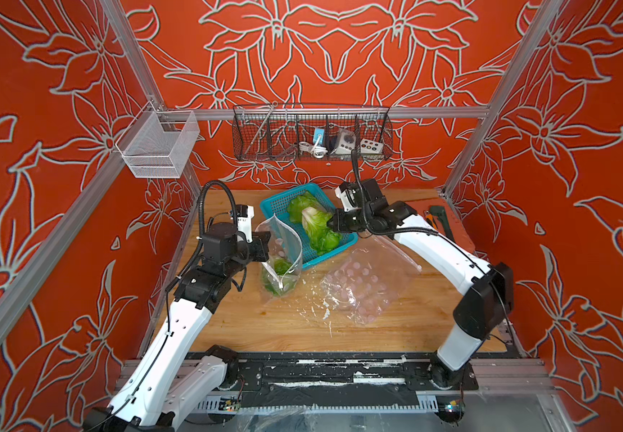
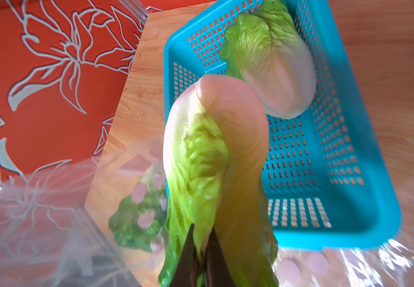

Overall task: Put the chinese cabbages into a zipper bag and zip it
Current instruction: Pick up the Chinese cabbage from the basket, then place the Chinese cabbage in the zipper food storage bag.

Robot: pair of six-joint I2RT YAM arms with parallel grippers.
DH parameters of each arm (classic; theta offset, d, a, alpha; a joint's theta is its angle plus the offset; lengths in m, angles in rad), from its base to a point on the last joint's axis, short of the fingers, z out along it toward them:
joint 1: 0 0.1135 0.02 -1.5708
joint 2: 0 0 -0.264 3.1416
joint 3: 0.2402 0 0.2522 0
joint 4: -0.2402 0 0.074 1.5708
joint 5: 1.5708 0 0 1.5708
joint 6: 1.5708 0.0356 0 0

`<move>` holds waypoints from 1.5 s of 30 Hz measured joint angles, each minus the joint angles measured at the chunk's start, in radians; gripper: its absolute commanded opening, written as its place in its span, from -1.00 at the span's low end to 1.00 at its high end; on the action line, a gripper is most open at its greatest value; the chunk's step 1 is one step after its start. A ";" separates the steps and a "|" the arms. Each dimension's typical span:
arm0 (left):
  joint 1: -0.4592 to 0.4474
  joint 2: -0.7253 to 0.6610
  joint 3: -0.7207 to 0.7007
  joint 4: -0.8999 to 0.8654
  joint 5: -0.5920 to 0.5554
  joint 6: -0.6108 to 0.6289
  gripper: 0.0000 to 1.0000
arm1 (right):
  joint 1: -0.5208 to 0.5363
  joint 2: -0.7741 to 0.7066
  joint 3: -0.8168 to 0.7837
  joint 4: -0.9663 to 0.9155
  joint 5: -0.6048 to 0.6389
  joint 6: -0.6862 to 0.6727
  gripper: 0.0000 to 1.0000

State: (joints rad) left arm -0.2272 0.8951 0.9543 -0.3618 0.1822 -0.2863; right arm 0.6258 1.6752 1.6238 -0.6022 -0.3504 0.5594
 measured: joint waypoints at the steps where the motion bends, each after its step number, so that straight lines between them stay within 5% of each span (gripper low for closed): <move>1: 0.000 0.004 -0.003 0.006 0.004 -0.002 -1.00 | 0.000 -0.035 -0.007 -0.023 0.002 -0.006 -1.00; 8: 0.000 0.054 -0.016 0.091 0.041 -0.041 -1.00 | 0.000 -0.250 0.020 -0.168 -0.013 -0.033 -1.00; 21: 0.000 0.072 -0.089 0.211 0.069 -0.085 -1.00 | 0.045 -0.263 0.129 -0.190 -0.182 0.073 -1.00; 35: 0.000 0.084 -0.102 0.242 0.127 -0.119 -1.00 | 0.143 -0.388 -0.137 0.096 -0.216 0.308 -1.00; 45: -0.071 0.148 -0.090 0.248 0.107 -0.122 -1.00 | 0.152 -0.388 -0.247 0.033 -0.157 0.355 -1.00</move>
State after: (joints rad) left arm -0.2981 1.0428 0.8646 -0.1143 0.2890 -0.4080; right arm 0.7780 1.2873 1.3769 -0.5694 -0.5072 0.9142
